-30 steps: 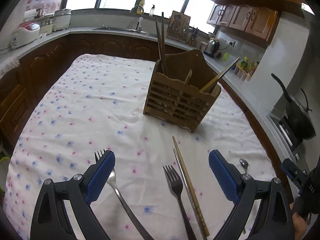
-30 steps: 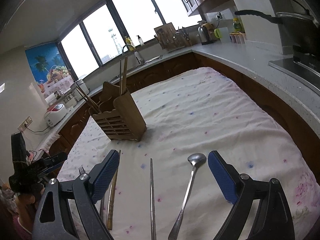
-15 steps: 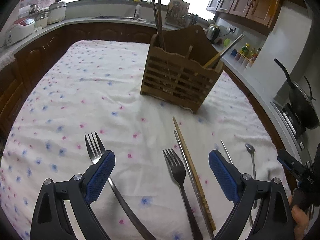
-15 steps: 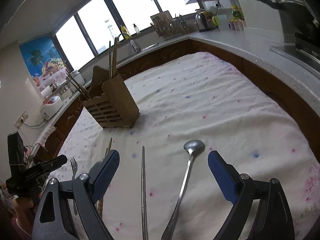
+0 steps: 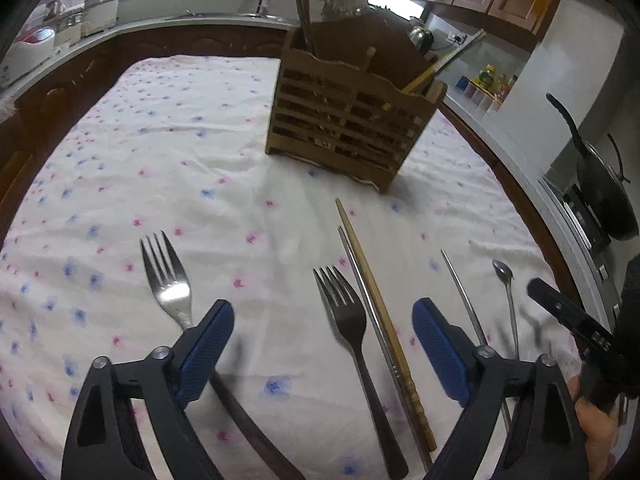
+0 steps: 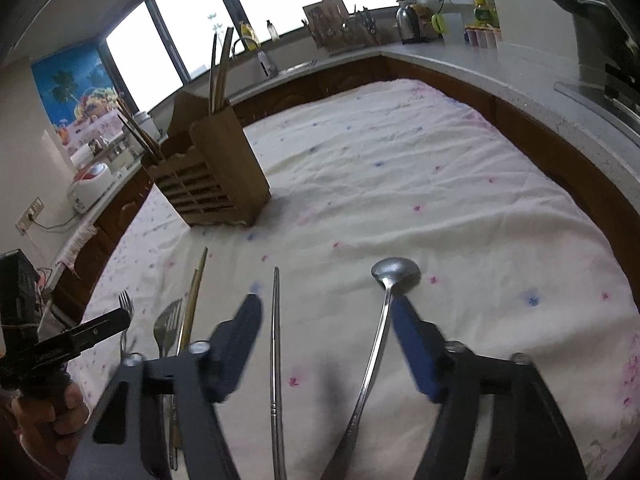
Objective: Organize utensils
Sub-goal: 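Move both open grippers back down to the forks and spoon, then close the left gripper on a dark fork while the right gripper grasps the metal spoon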
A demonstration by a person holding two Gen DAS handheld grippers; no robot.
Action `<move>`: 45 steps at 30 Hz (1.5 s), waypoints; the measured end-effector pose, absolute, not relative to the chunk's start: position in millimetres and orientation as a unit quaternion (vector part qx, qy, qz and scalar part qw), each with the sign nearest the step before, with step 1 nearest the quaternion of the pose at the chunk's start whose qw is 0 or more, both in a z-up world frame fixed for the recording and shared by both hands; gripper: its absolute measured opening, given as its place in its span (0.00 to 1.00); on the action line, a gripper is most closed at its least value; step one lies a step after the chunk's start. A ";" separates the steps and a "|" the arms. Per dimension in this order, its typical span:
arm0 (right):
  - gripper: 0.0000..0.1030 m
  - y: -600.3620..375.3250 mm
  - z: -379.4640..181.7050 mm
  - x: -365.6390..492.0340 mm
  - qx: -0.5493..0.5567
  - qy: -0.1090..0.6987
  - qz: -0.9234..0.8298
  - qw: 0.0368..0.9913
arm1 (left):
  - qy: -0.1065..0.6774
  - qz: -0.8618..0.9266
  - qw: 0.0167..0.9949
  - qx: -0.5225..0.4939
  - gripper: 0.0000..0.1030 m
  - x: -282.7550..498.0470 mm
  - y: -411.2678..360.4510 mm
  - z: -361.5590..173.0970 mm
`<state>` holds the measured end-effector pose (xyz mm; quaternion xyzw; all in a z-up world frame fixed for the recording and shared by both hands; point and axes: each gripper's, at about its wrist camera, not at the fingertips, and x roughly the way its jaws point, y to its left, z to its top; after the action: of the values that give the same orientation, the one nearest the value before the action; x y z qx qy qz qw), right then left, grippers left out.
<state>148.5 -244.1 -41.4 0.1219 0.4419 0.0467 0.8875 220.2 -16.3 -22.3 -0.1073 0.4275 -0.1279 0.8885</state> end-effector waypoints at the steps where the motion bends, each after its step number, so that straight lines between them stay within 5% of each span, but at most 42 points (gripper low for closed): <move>1: 0.62 -241.8 -42.1 149.8 0.115 0.444 0.048 0.887 | 0.430 -0.131 0.887 -0.105 0.82 221.3 -17.7 -24.3; 16: 0.41 -256.3 -72.7 174.9 0.098 0.495 0.005 0.863 | 0.464 -0.148 0.867 -0.104 0.60 252.0 -37.9 -52.6; 23: 0.06 -257.6 -76.0 180.1 0.101 0.498 0.012 0.861 | 0.462 -0.151 0.870 -0.083 0.26 260.2 -52.0 -57.7; 45: 0.03 -235.9 -14.5 151.8 0.106 0.429 0.059 0.895 | 0.407 -0.170 0.891 -0.111 0.20 211.4 -20.8 -8.1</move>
<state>151.8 -235.9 -14.5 0.1059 0.4286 0.0590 0.8953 211.4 -20.8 -8.1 -0.1106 0.4067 -0.1700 0.8908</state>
